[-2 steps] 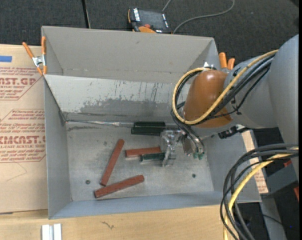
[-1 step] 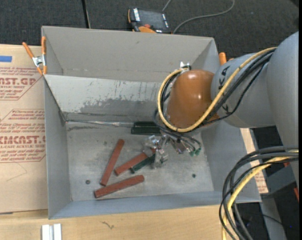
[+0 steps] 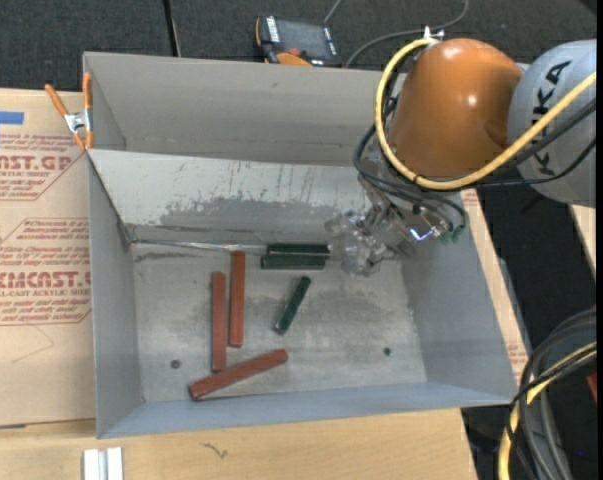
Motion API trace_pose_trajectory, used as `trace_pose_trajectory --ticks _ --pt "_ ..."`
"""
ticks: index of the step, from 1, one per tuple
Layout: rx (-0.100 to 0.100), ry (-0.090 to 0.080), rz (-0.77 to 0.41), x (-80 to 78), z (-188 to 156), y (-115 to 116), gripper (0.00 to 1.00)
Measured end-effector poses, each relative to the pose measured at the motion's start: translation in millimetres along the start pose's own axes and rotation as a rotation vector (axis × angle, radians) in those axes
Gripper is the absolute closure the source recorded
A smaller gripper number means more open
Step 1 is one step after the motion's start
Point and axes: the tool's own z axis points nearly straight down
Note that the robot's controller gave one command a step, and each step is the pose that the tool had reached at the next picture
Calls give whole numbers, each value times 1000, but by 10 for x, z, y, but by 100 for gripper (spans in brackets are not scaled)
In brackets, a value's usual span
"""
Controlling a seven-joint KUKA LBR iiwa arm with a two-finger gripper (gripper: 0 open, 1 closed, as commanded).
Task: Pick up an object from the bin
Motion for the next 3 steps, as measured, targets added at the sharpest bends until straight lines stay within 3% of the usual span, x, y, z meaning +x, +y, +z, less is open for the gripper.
trace_pose_trajectory --ticks 1,2,3 --pt "-12 12 -103 -55 710 444 100" --pt "-8 7 -98 -60 676 417 0" --pt "-9 12 -259 -180 1621 128 0"
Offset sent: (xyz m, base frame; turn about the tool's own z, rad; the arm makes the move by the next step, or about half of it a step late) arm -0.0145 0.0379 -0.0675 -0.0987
